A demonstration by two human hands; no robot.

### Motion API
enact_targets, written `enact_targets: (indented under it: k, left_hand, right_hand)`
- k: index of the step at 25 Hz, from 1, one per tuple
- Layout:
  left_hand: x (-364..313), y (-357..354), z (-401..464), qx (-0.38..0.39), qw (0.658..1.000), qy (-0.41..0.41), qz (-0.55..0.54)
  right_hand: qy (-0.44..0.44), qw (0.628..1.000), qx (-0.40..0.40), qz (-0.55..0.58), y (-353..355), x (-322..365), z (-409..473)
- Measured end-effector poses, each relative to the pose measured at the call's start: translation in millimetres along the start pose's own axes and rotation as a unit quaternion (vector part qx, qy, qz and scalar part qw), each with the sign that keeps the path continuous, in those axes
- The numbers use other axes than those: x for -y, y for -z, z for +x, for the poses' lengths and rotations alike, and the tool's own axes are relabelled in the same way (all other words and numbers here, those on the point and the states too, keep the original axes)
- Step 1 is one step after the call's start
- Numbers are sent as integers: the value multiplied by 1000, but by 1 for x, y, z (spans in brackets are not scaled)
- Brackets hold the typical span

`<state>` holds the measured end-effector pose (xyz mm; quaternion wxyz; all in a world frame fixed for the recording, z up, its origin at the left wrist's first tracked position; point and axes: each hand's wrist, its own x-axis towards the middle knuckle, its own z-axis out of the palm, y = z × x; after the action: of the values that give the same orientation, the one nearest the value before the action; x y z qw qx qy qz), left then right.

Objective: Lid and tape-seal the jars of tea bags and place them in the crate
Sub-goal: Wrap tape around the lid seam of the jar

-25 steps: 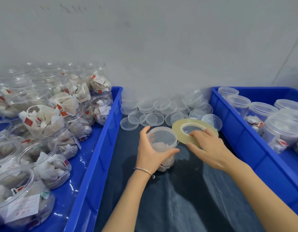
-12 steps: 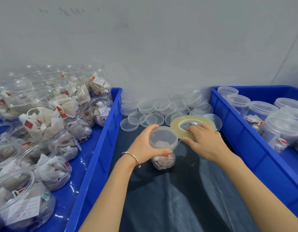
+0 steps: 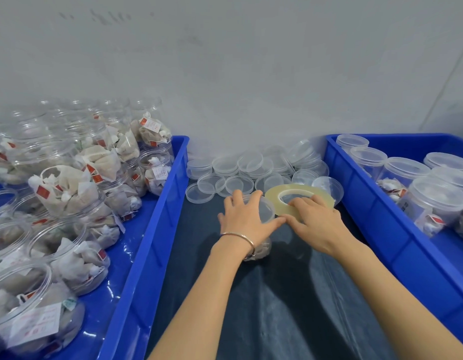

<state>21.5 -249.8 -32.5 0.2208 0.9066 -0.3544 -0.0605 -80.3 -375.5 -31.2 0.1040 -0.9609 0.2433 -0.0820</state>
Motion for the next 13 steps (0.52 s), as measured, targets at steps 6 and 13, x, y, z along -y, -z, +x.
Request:
enact_targets:
  k: [6,13]
  left_hand:
    - [9,-5,1,-33,998,-39,-24]
    - [20,2,2,-15,992,-124,-33]
  right_hand:
    - [60,998,26,-18,13,-8,1]
    - [53,998,21,1,11,-14,3]
